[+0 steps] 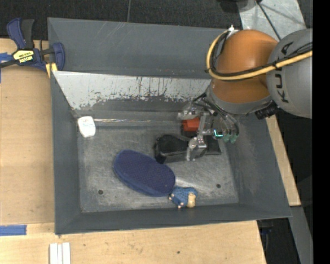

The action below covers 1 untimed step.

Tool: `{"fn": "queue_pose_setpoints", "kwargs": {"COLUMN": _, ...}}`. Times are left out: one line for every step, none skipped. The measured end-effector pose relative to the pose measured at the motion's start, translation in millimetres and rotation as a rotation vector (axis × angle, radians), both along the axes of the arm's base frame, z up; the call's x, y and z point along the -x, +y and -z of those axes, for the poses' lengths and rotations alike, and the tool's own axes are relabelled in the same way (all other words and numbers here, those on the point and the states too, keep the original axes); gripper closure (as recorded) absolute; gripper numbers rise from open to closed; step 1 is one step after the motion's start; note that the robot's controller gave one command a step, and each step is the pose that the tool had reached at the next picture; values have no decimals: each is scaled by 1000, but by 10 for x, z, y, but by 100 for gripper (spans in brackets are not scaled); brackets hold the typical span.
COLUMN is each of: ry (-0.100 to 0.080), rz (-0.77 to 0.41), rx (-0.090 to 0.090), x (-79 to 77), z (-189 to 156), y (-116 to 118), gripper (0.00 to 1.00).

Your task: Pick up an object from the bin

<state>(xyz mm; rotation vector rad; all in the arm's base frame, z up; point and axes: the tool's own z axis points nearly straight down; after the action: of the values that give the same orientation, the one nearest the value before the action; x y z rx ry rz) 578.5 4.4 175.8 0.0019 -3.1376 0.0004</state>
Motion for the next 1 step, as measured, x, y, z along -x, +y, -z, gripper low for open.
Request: {"fn": "queue_pose_setpoints", "kwargs": {"ry": -4, "rz": 94, "rx": -4, "x": -264, "z": 843, "y": -178, "gripper": 0}}
